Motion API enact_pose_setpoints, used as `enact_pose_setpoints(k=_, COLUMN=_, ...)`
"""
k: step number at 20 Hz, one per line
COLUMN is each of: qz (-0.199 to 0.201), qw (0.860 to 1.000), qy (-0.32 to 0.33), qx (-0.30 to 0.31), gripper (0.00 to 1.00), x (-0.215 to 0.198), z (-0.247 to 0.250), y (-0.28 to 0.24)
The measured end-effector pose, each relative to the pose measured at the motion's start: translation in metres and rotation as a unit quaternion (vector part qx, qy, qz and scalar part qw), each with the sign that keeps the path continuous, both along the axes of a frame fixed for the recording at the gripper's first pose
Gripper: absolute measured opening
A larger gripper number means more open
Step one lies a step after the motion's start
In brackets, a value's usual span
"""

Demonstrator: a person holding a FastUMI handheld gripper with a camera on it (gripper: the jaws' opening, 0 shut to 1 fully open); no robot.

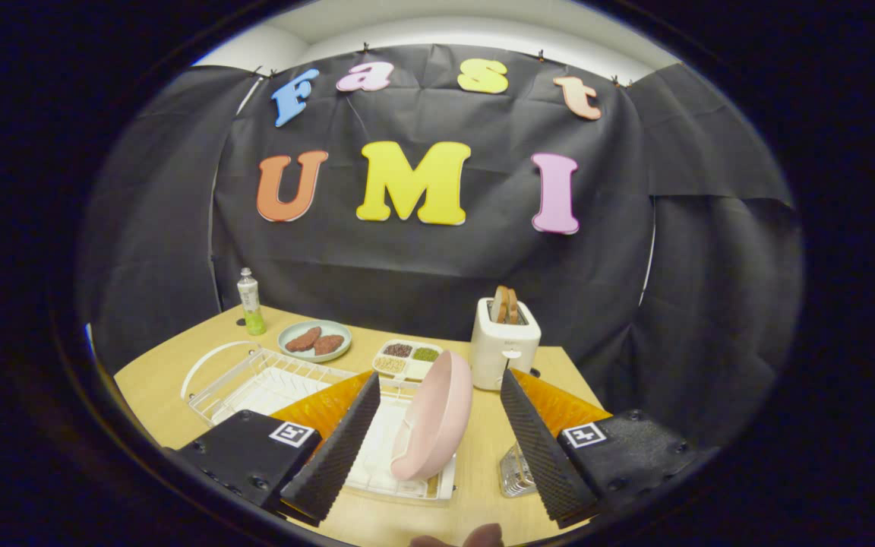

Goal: Take the plate from the dish rack, then take the spoon from the basket and place it into the plate.

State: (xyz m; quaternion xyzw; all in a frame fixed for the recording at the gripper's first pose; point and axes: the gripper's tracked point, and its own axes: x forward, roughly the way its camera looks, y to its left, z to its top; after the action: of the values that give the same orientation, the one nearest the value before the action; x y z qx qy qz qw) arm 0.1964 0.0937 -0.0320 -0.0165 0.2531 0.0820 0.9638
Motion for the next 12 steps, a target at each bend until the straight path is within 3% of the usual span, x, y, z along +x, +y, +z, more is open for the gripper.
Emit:
enact_pose_setpoints(k=9, qz=-0.048, qw=0.989, qy=0.127, qx=0.064, gripper=0.99, x=0.051, z=-0.059, y=0.004)
enact_pose_setpoints(k=12, qz=-0.047, qw=0.984, qy=0.149, qx=0.083, gripper=0.89, x=0.052, z=-0.067, y=0.012)
